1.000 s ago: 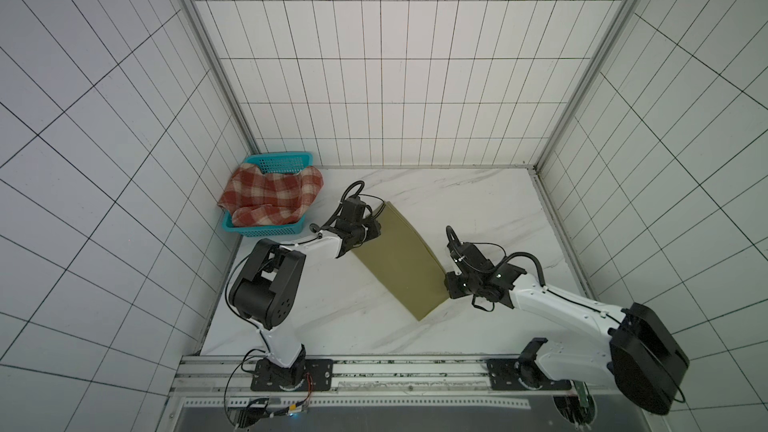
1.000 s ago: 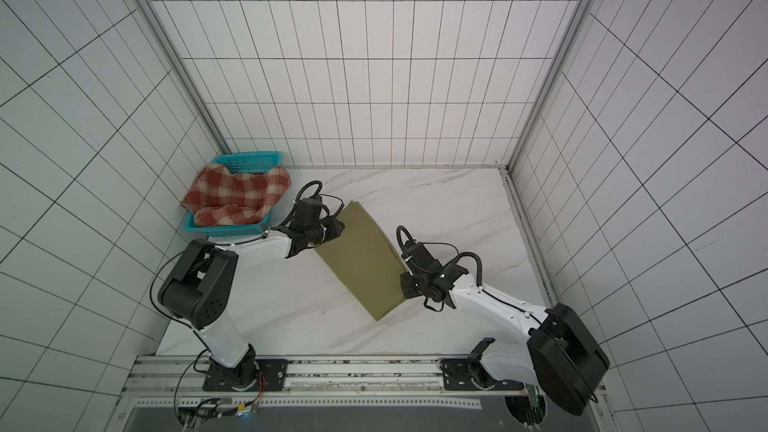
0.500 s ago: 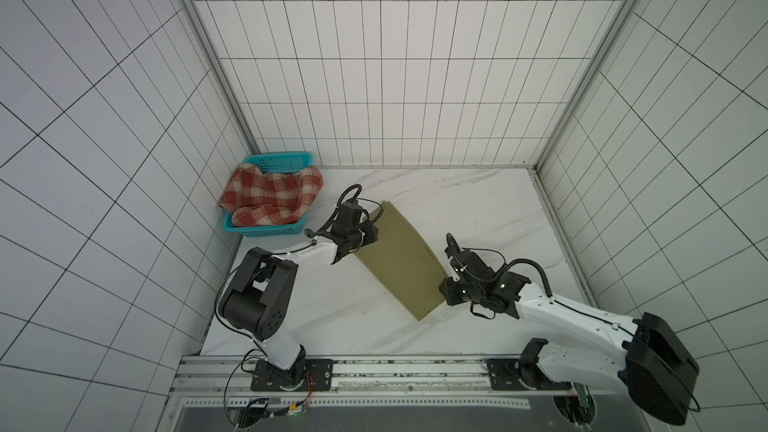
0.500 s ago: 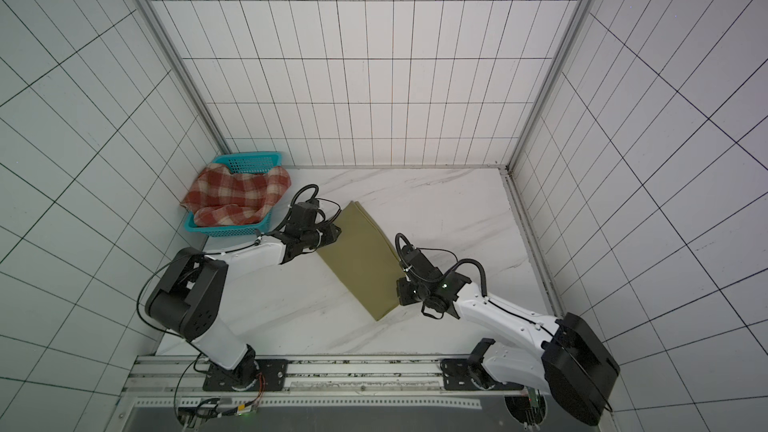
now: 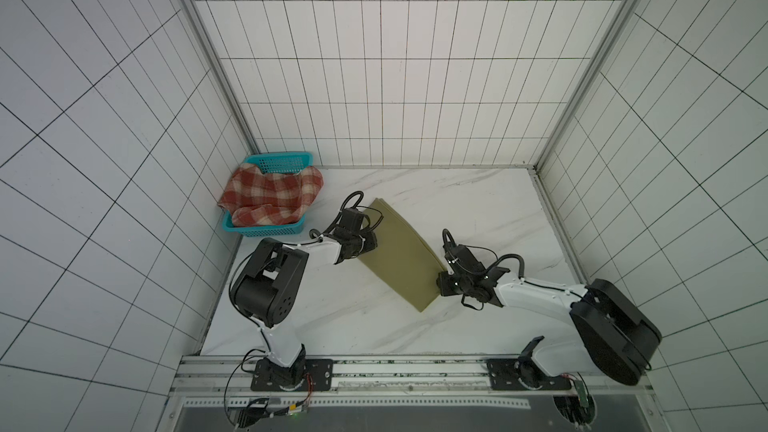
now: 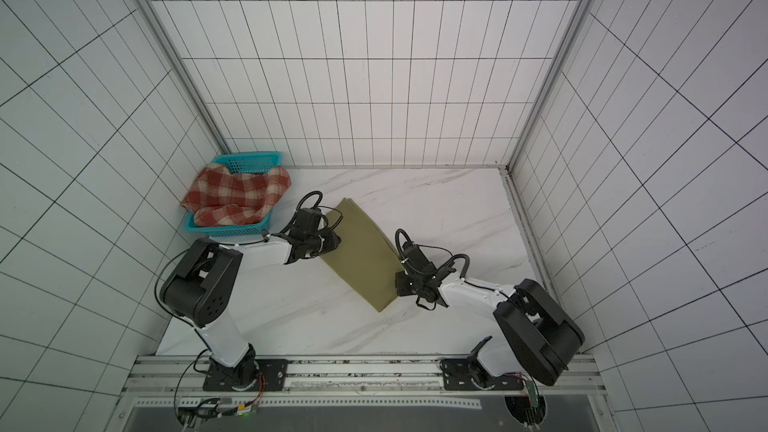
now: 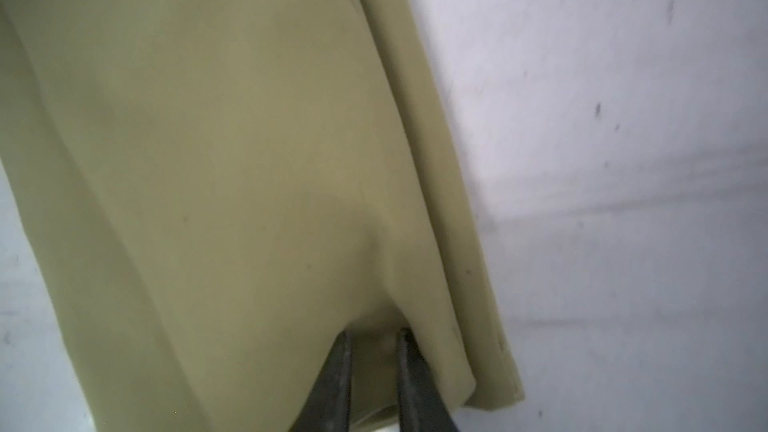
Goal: Fold and stack the skirts
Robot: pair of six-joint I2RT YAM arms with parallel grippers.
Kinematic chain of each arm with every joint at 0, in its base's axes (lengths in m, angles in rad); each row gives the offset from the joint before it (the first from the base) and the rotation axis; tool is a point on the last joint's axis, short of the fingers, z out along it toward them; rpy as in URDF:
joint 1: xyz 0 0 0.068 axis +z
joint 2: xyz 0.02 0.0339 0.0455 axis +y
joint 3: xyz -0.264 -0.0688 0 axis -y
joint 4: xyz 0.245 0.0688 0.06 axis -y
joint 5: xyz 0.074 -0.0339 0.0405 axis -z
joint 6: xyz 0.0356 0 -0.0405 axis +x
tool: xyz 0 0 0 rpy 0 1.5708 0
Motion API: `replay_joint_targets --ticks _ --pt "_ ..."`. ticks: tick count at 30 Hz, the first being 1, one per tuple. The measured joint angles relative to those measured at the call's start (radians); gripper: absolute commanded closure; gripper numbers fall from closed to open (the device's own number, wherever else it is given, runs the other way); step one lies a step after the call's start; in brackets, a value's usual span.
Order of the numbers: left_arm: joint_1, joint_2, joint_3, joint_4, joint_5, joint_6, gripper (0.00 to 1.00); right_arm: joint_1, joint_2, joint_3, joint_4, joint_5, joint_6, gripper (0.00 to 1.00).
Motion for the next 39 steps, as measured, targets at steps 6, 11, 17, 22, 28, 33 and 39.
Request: replay_joint_targets --ticks 6,11,17,22,28,33,39 --pt "0.040 0.000 0.000 -0.005 0.019 -0.006 0.81 -0.097 0.126 0.085 0.084 -0.029 -0.055 0.80" --pt "0.064 0.000 -0.001 -0.019 0.023 -0.005 0.81 -0.184 0.222 0.180 0.104 -0.064 -0.108 0.81" --pt "0.065 -0.006 -0.006 -0.040 0.023 0.008 0.81 -0.265 0.253 0.242 0.069 -0.071 -0.172 0.74" --pt "0.066 -0.006 0.006 -0.057 0.022 0.022 0.81 -0.271 0.171 0.242 -0.039 -0.073 -0.193 0.71" --pt "0.088 0.002 0.077 -0.077 0.008 0.050 0.82 -0.272 0.015 0.227 -0.079 -0.116 -0.189 0.70" --pt "0.110 0.029 0.101 -0.079 -0.010 0.068 0.82 -0.272 -0.048 0.181 -0.090 -0.147 -0.184 0.70" --pt "0.112 0.074 0.091 -0.093 -0.006 0.069 0.82 -0.272 -0.133 0.138 -0.111 -0.186 -0.170 0.70"
